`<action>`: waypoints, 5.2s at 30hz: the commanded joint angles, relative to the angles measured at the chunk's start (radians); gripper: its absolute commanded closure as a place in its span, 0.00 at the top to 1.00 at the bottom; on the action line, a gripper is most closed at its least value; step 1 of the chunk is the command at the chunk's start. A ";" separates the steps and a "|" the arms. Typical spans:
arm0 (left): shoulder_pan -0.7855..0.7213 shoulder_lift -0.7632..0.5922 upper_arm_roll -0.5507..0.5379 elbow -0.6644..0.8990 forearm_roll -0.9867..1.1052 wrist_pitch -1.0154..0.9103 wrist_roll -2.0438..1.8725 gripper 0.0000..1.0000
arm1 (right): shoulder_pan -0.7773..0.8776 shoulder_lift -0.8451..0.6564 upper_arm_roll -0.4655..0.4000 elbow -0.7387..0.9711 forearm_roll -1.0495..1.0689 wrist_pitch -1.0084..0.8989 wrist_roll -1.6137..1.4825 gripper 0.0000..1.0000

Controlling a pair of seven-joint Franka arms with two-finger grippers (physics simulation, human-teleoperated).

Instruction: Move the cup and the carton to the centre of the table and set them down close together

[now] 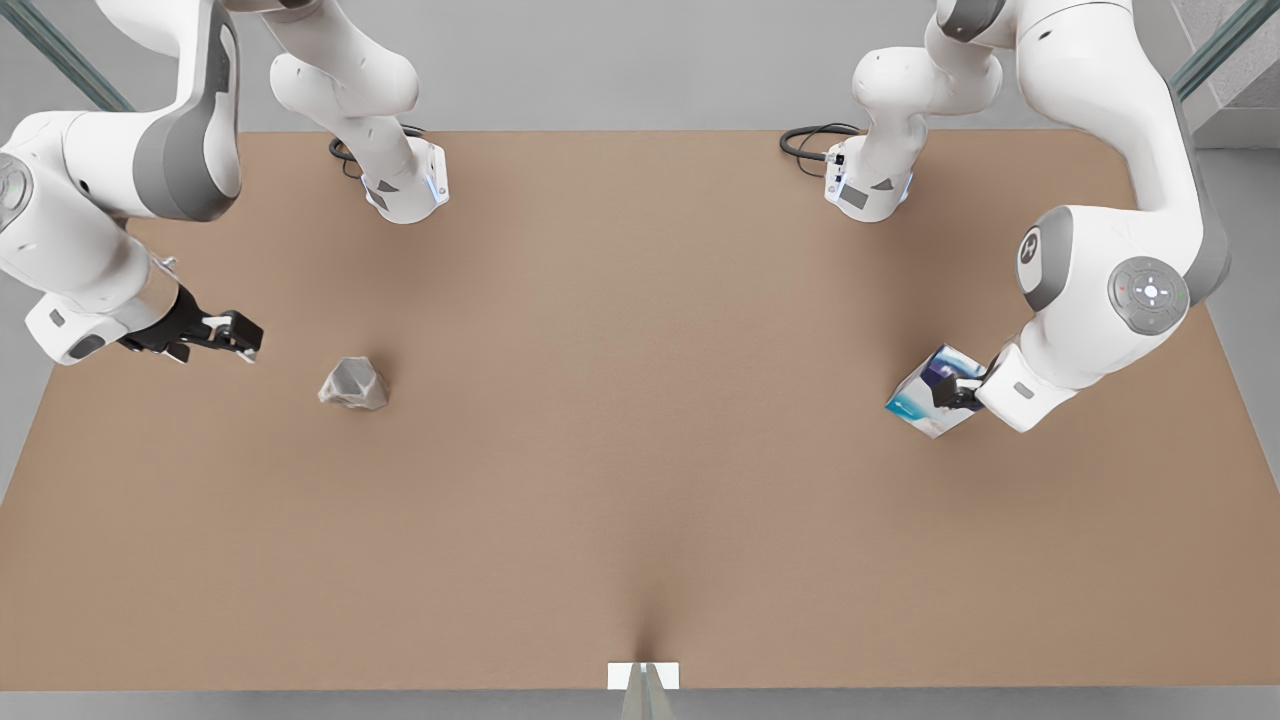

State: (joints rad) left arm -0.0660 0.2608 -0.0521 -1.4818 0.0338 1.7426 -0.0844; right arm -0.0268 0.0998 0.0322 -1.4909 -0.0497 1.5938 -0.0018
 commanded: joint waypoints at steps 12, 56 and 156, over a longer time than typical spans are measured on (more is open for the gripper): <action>-0.006 0.038 0.000 -0.002 0.003 -0.002 -0.003 1.00 | 0.080 0.034 0.083 -0.423 0.005 0.322 0.121 1.00; -0.011 0.095 0.000 -0.002 0.002 -0.002 -0.009 1.00 | -0.015 0.040 0.094 -0.985 -0.004 0.936 0.117 1.00; 0.078 -0.098 0.095 -0.655 -0.112 0.357 -0.574 0.68 | -0.018 -0.065 0.078 -0.039 0.027 -0.058 0.140 1.00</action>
State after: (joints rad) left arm 0.0130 0.1626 0.0421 -2.1368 -0.0755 2.1000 -0.6582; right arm 0.0344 0.0352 0.1105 -1.5298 -0.0230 1.5355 0.1381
